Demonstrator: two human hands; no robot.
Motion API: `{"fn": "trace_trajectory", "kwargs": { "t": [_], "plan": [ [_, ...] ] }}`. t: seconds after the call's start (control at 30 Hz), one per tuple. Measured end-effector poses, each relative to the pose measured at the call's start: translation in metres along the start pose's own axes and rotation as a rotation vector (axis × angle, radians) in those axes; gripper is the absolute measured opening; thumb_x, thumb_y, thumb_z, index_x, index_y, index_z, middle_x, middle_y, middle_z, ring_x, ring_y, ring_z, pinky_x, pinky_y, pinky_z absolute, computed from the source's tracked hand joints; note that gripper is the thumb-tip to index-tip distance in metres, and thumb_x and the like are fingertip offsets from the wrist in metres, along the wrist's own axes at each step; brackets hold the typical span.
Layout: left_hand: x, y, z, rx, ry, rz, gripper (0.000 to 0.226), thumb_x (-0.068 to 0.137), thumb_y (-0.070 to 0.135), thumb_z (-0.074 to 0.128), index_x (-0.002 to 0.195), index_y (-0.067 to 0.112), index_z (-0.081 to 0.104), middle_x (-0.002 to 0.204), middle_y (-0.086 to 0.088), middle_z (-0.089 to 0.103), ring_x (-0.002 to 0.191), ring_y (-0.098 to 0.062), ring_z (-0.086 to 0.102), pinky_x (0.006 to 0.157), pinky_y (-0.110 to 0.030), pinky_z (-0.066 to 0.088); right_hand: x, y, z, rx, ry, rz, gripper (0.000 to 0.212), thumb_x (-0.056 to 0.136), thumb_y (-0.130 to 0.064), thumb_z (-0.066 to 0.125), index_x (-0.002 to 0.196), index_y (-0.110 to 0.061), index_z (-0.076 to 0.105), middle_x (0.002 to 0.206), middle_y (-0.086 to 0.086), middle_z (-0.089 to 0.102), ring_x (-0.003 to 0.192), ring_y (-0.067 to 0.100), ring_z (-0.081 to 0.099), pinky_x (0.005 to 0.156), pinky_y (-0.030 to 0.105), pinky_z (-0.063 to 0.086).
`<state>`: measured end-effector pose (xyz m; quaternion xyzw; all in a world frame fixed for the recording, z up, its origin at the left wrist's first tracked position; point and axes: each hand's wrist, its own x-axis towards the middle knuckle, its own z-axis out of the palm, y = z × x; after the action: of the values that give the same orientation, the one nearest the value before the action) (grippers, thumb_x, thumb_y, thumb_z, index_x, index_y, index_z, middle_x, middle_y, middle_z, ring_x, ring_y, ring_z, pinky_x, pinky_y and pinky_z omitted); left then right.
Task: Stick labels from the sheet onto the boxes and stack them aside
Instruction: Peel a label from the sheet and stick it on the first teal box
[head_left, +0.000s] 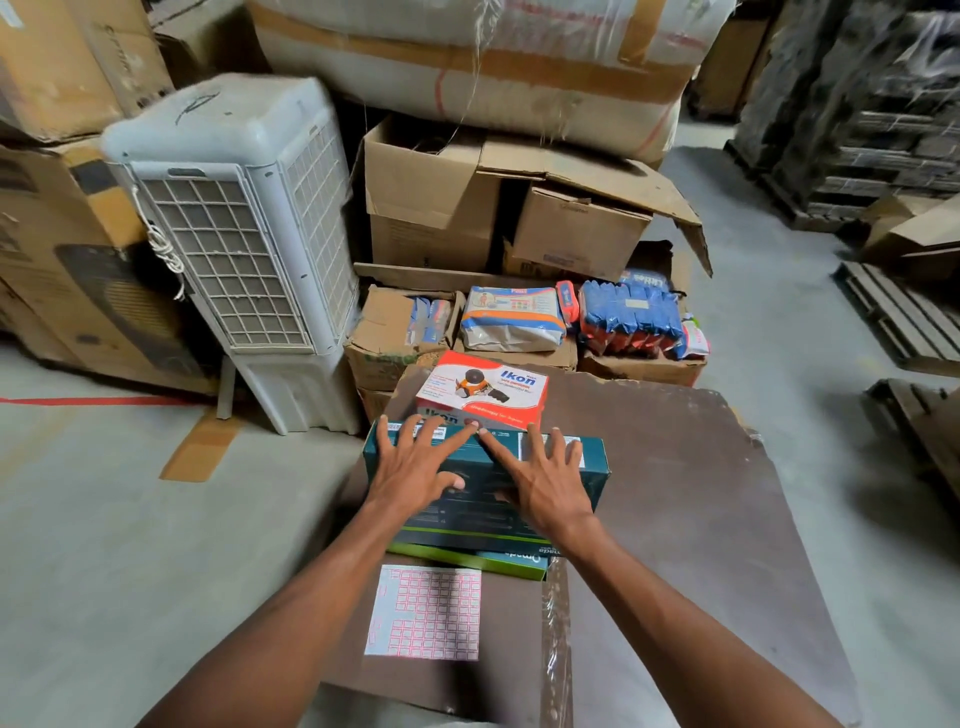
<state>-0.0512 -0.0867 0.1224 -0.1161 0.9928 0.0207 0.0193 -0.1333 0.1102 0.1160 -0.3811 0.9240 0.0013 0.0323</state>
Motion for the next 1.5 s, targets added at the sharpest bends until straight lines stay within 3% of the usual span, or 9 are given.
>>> {"fn": "trace_trajectory", "kwargs": {
  "t": [0.13, 0.33, 0.5, 0.63, 0.77, 1.2, 1.3, 1.4, 1.5],
  "plan": [
    [-0.002, 0.003, -0.007, -0.023, 0.053, 0.021, 0.078, 0.093, 0.064, 0.053, 0.158, 0.049, 0.012, 0.161, 0.0, 0.031, 0.149, -0.03, 0.023, 0.119, -0.062, 0.001, 0.008, -0.013, -0.001, 0.046, -0.005, -0.012, 0.095, 0.102, -0.052, 0.05, 0.148, -0.052, -0.033, 0.168, 0.022, -0.003, 0.149, 0.06, -0.005, 0.117, 0.076, 0.005],
    [0.003, 0.021, -0.047, 0.036, 0.285, 0.081, 0.096, 0.076, 0.061, 0.075, 0.156, 0.033, 0.031, 0.153, 0.008, 0.047, 0.146, -0.023, 0.037, 0.119, -0.064, -0.007, 0.006, 0.003, -0.017, 0.196, 0.177, 0.02, 0.082, 0.102, -0.045, 0.053, 0.154, -0.058, -0.01, 0.154, 0.016, 0.029, 0.136, 0.049, 0.035, 0.108, 0.073, 0.031],
    [0.009, 0.045, -0.084, 0.12, 0.496, 0.152, 0.089, 0.071, 0.046, 0.085, 0.149, 0.032, 0.045, 0.154, 0.006, 0.047, 0.151, -0.022, 0.03, 0.118, -0.069, -0.008, 0.005, 0.018, -0.018, 0.521, 0.43, 0.045, 0.078, 0.1, -0.044, 0.055, 0.156, -0.056, 0.003, 0.134, 0.011, 0.047, 0.113, 0.031, 0.05, 0.095, 0.051, 0.045],
    [0.008, 0.057, -0.081, 0.069, 0.578, 0.177, 0.103, 0.07, 0.042, 0.087, 0.157, 0.036, 0.032, 0.17, -0.003, 0.015, 0.157, -0.027, 0.007, 0.118, -0.067, -0.006, -0.004, 0.018, -0.008, 0.832, 0.459, 0.058, 0.071, 0.097, -0.049, 0.053, 0.157, -0.053, 0.016, 0.136, -0.001, 0.053, 0.115, 0.014, 0.052, 0.092, 0.035, 0.046],
    [0.005, 0.052, -0.07, -0.045, 0.686, 0.117, 0.124, 0.064, 0.05, 0.09, 0.161, 0.034, 0.015, 0.169, -0.008, 0.012, 0.156, -0.032, 0.012, 0.121, -0.062, 0.008, -0.023, 0.017, 0.003, 1.073, 0.396, 0.107, 0.074, 0.093, -0.035, 0.062, 0.155, -0.054, 0.026, 0.14, -0.019, 0.053, 0.123, -0.003, 0.053, 0.096, 0.02, 0.045],
    [0.005, 0.033, -0.057, -0.212, 0.509, -0.034, 0.107, 0.078, 0.079, 0.059, 0.162, 0.03, 0.014, 0.167, 0.003, 0.023, 0.156, -0.025, 0.015, 0.121, -0.063, 0.004, -0.05, 0.049, 0.05, 1.506, 0.141, 0.296, 0.069, 0.098, -0.011, 0.061, 0.143, -0.052, 0.03, 0.143, 0.004, 0.052, 0.125, 0.022, 0.061, 0.101, 0.048, 0.055],
    [0.012, 0.017, -0.063, -0.181, 0.442, -0.037, 0.101, 0.079, 0.087, 0.047, 0.161, 0.035, 0.018, 0.167, 0.007, 0.024, 0.156, -0.024, 0.016, 0.12, -0.061, 0.001, -0.053, 0.053, 0.05, 1.519, 0.122, 0.295, 0.069, 0.099, 0.002, 0.056, 0.143, -0.046, 0.032, 0.142, 0.002, 0.053, 0.125, 0.021, 0.06, 0.098, 0.039, 0.057],
    [0.019, 0.004, -0.074, -0.154, 0.35, 0.043, 0.092, 0.079, 0.089, 0.041, 0.156, 0.039, 0.031, 0.16, 0.009, 0.04, 0.147, -0.023, 0.035, 0.121, -0.051, 0.014, -0.046, 0.054, 0.043, 1.512, 0.116, 0.276, 0.069, 0.098, 0.007, 0.055, 0.141, -0.042, 0.034, 0.145, 0.004, 0.052, 0.126, 0.018, 0.059, 0.091, 0.028, 0.057],
    [0.021, 0.005, -0.076, -0.166, 0.367, 0.083, 0.073, 0.087, 0.076, 0.05, 0.149, 0.039, 0.046, 0.151, 0.008, 0.05, 0.134, -0.023, 0.045, 0.111, -0.043, 0.031, -0.035, 0.057, 0.026, 1.417, 0.176, 0.279, 0.071, 0.093, -0.003, 0.068, 0.138, -0.05, 0.039, 0.15, 0.001, 0.049, 0.135, 0.022, 0.051, 0.101, 0.038, 0.053]
  ]
}}
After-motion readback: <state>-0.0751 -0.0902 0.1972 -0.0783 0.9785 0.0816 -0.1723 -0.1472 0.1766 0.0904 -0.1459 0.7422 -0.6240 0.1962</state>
